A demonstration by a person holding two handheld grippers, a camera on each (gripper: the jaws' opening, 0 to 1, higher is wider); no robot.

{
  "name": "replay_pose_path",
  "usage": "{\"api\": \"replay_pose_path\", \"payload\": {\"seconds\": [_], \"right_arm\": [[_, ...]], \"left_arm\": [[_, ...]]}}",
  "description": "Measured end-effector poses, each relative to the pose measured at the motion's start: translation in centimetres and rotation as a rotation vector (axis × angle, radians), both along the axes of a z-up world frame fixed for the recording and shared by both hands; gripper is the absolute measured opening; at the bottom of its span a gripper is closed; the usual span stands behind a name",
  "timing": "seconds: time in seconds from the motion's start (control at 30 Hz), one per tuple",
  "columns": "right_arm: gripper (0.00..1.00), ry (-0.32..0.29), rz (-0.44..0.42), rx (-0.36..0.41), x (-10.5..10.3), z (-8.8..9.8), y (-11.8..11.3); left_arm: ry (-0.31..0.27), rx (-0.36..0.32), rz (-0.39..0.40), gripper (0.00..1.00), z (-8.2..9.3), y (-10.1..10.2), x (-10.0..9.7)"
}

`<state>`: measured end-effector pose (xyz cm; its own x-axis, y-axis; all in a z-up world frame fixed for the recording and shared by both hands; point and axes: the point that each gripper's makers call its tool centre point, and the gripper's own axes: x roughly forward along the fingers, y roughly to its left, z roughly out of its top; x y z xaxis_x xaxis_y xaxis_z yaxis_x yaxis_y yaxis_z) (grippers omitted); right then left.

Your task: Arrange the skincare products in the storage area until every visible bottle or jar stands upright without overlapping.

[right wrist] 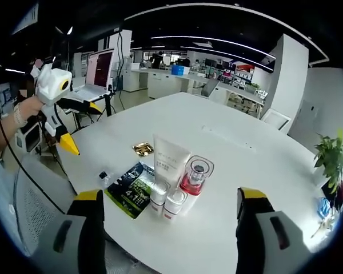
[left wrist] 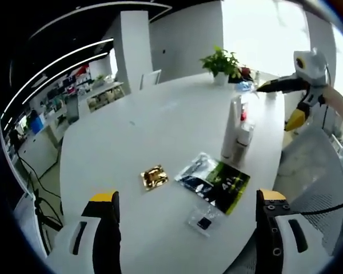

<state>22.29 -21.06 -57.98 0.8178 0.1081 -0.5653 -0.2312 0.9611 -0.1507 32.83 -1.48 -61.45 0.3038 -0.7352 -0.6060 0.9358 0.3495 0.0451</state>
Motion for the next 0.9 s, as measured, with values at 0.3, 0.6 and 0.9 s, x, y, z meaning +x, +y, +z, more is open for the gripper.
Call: {"api": "replay_pose_path", "payload": {"seconds": [0.3,0.6,0.9], "right_arm": [[1.00,0.010,-0.001,0.020,0.3,-0.1,0.0],[1.00,0.022,-0.003,0.015,0.5,-0.3,-0.3],[1.00,0.038,-0.012,0.014,0.7,-0.8,-0.7]], "left_arm": [[-0.011,0.031,-0.041,0.97,-0.5,-0.4,1.5],[-0.014,0.113,-0.132,0.92,-2.5,-1.0,3.0],[-0.033,0.173,-0.290,0.73,-4.1,-2.4,3.8]]}}
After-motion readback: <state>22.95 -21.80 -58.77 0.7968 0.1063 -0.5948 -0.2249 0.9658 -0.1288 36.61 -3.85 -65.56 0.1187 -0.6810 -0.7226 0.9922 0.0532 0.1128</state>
